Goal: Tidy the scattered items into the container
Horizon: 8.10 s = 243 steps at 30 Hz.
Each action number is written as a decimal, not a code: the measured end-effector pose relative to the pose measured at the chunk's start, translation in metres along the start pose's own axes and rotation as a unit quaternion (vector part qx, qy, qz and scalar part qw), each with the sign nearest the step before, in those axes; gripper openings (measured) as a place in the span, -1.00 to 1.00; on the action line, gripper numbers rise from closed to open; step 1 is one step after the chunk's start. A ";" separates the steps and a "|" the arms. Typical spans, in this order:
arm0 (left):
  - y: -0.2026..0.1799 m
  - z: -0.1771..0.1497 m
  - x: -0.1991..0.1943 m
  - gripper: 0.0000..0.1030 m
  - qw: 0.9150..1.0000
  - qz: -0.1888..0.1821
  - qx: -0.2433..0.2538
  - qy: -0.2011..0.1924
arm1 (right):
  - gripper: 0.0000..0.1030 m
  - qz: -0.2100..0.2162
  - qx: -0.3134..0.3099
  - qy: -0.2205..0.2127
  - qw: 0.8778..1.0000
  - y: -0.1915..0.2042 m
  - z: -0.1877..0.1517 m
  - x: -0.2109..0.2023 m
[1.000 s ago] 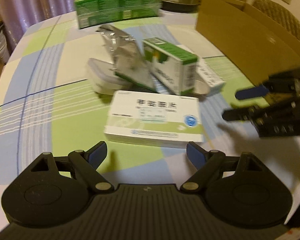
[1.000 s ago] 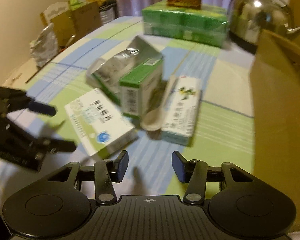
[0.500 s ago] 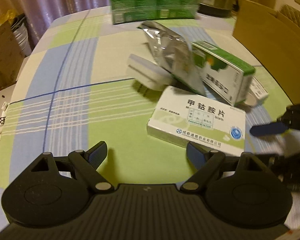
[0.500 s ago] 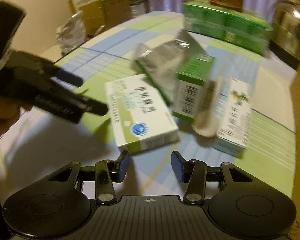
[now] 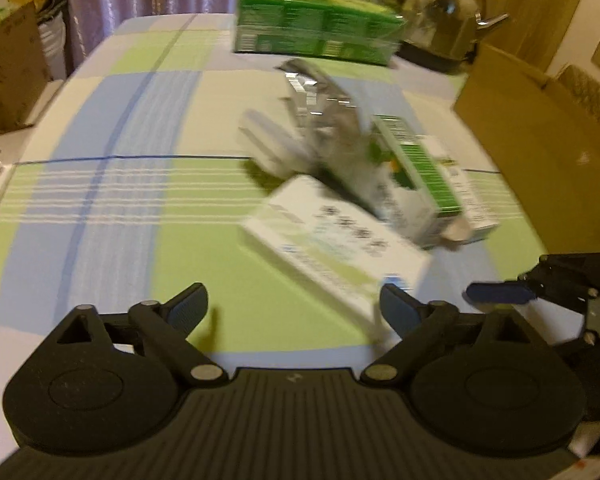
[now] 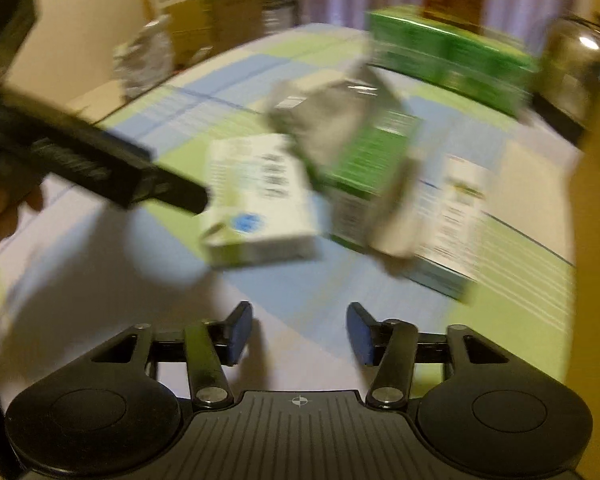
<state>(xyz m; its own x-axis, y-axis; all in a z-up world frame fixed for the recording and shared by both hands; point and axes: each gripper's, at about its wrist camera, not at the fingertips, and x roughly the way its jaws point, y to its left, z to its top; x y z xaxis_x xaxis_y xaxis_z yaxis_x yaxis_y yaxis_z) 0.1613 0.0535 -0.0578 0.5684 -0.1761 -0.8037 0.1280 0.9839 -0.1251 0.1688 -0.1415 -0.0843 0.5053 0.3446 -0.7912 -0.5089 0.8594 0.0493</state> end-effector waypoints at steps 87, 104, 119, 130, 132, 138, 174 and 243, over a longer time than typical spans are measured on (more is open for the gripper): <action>-0.065 -0.061 -0.007 0.51 0.992 0.106 0.060 0.016 | -0.13 -0.078 0.121 -0.011 0.990 -0.006 -0.040 -0.054; -0.064 -0.064 -0.005 0.31 0.993 0.100 0.056 -0.003 | -0.31 -0.079 0.121 0.003 0.990 -0.009 -0.046 -0.042; -0.096 -0.055 -0.050 0.31 0.992 0.086 0.080 -0.046 | -0.31 -0.094 0.143 -0.046 0.984 -0.001 -0.042 -0.100; -0.123 -0.046 -0.082 0.31 0.989 0.072 0.099 -0.085 | -0.31 -0.110 0.147 -0.094 0.978 0.003 -0.035 -0.146; -0.127 -0.046 -0.085 0.31 0.988 0.070 0.102 -0.087 | -0.31 -0.112 0.148 -0.100 0.978 0.002 -0.035 -0.152; -0.136 -0.046 -0.091 0.31 0.988 0.064 0.106 -0.091 | -0.31 -0.118 0.155 -0.110 0.975 0.000 -0.038 -0.164; -0.259 0.032 -0.067 0.31 0.978 -0.022 0.168 -0.125 | -0.31 -0.216 0.195 -0.178 0.940 -0.131 -0.027 -0.236; -0.272 0.068 0.001 0.31 0.988 -0.046 0.095 -0.111 | -0.12 -0.191 0.241 -0.129 0.943 -0.217 -0.035 -0.176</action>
<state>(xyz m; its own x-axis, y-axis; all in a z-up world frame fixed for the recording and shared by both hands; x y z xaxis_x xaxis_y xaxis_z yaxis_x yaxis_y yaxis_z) 0.1824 -0.2160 0.0155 0.7094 -0.2878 -0.6434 0.3257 0.9434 -0.0629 0.1658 -0.4022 0.0231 0.7716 0.0022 -0.6362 0.0889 0.9898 0.1112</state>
